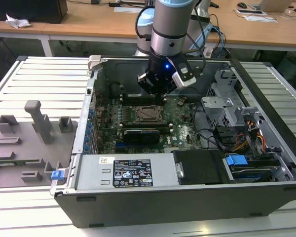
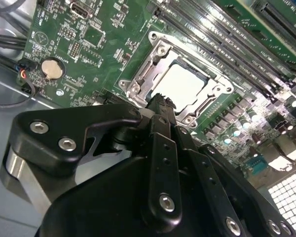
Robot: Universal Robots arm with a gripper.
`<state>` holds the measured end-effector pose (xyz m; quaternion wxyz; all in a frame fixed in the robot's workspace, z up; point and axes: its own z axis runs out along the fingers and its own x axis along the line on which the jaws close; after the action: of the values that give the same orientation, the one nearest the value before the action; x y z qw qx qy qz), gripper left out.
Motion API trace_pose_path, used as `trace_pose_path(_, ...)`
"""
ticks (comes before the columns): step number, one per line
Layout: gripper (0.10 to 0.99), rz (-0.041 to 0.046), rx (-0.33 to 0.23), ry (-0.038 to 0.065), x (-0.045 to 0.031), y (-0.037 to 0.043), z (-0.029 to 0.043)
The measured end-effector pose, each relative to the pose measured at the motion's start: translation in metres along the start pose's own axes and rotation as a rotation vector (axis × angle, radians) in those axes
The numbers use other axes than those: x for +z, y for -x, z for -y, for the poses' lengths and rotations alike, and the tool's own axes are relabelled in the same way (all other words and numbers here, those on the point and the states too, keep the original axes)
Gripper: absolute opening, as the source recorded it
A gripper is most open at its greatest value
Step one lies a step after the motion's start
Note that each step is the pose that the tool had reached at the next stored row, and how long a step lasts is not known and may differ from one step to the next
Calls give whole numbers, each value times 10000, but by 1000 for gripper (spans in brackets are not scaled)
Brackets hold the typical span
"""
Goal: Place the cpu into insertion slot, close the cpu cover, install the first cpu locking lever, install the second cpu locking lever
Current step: 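Install the second cpu locking lever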
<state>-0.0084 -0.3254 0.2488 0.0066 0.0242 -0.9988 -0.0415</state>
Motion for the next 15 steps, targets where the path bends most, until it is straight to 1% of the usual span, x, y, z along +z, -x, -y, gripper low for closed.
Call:
trace_pose_path(2, 106, 0, 0, 1, -2, -2, 31)
trace_pose_path(5, 106, -1, 2, -2, -15, -3, 38)
trace_pose_path(6, 106, 1, 1, 0, -26, -2, 37)
trace_pose_path(8, 106, 1, 0, 0, -82, -3, 34)
trace_pose_path(15, 106, 1, 0, 0, -90, -8, 106)
